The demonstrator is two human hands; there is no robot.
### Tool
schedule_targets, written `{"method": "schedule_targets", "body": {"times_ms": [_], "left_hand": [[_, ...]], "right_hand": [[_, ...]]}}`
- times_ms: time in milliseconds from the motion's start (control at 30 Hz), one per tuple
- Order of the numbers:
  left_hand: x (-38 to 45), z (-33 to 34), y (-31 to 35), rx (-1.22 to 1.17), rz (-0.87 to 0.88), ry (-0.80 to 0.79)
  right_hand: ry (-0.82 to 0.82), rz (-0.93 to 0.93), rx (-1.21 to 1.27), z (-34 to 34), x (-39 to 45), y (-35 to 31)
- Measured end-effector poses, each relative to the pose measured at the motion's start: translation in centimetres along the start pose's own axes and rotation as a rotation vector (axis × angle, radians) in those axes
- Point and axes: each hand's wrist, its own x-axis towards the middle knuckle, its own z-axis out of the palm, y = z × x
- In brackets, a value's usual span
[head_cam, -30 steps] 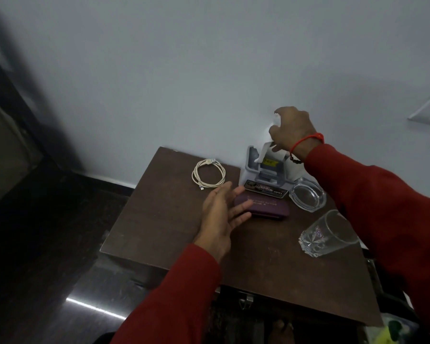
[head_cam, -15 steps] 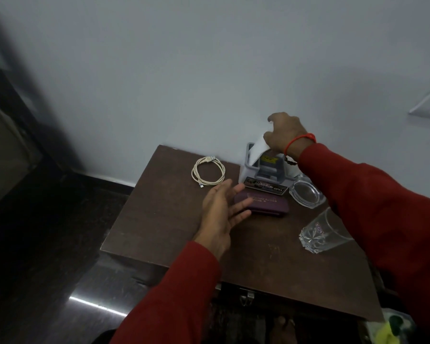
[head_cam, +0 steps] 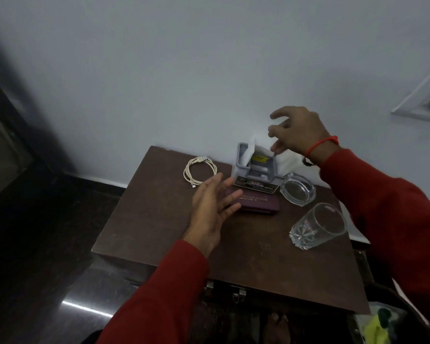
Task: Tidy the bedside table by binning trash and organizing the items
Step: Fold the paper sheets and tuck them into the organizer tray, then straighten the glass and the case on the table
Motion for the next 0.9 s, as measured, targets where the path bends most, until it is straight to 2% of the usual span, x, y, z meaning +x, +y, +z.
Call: {"method": "schedule_targets", "body": {"times_ms": [100,200,333,433,500,633,900], "left_hand": [[-0.2,0.5,-0.5,0.022,0.020,-0.022],[-0.5,1.1,-1.2,0.074,0.024,-0.043],[-0.7,1.5,-2.0,0.130,0.023,-0.054],[-0.6,1.7,-2.6,0.164,0.022,-0.049],[-0.7,1.9,-3.1,0.192,0.020,-0.054],[-0.8,2.2,-3.7,0.228,0.014,-0.063],[-0.4,2.2,-4.1,0.232,0.010,-0.073]], "right_hand": [[0.019,-0.112,-0.226,-2.8,-3.7,2.3],[0.038,-0.119,-0.375,-4.4,-7.3,5.9],[0.012,-0.020,-0.314,-5.1,-11.7,9.6],[-0.047,0.061,-0.402,-4.0,-13.7,12.1],[-0.091,0.049,-0.455,-3.0,-14.5,13.4],[-0.184,0.058,-0.403,-1.7,-15.1,14.5],[-0.197,0.049,-0.284,-0.9,-14.8,16.0]]}}
